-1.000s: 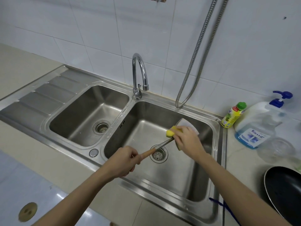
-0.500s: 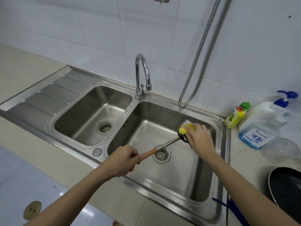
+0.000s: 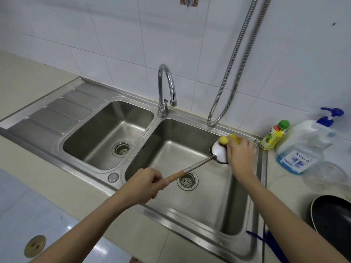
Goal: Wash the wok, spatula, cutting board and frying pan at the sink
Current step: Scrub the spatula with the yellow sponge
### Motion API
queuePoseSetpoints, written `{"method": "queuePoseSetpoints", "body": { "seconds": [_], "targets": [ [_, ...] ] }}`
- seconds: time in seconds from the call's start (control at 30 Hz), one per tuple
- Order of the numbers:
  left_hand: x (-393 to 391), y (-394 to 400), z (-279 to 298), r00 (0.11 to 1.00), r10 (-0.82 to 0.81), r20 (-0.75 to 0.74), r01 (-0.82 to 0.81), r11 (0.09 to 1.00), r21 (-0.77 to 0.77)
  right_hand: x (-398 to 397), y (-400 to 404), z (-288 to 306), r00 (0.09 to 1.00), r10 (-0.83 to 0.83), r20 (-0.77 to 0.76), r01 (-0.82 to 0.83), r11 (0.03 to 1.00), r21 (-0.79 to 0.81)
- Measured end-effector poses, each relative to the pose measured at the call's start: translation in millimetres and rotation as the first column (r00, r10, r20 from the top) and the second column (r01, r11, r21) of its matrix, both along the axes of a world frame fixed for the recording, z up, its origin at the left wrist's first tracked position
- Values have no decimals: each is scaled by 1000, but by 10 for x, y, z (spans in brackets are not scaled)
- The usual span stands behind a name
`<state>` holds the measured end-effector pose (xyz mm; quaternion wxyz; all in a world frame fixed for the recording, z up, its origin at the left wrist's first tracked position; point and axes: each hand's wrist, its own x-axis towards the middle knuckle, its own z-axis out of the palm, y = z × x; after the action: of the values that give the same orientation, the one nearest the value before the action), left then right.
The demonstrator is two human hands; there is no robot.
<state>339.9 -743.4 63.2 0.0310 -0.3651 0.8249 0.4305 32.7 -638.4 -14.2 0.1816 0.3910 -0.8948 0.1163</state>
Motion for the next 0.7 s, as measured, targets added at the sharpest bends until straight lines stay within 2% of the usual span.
{"method": "queuePoseSetpoints", "body": {
  "seconds": [0.1,0.23,0.27,0.33,0.4,0.43,0.57,0.63,0.7],
  "targets": [
    [110,-30,-32,998,-36,48,39,996,-75,-163,47,34,991,-54,125,61,997,-53],
    [180,-83,-65,990,-100,100,111,986,-121,-214,41,106,942,-19,336,79,983,-165],
    [185,-102,-75,983,-125,134,149,971,-187,-209,14,117,924,8,382,56,986,-156],
    [202,-126,-103,968,-138,211,213,895,-391,-148,-39,81,859,47,510,-41,999,-24],
    [212,-113,-107,976,-125,181,201,841,-502,-23,-61,9,778,38,627,-145,982,121],
    [218,-94,-101,979,-123,164,194,819,-540,36,-54,-21,747,32,664,-161,978,135],
    [256,-61,-100,983,-127,130,182,731,-658,136,-61,-51,692,-77,718,-39,989,144],
    [226,-67,-91,988,-98,116,150,737,-659,176,-69,-44,720,-147,678,52,986,159],
    [126,-86,-67,992,-64,110,122,725,-678,319,-128,-14,757,-119,642,97,993,70]
  ]
}}
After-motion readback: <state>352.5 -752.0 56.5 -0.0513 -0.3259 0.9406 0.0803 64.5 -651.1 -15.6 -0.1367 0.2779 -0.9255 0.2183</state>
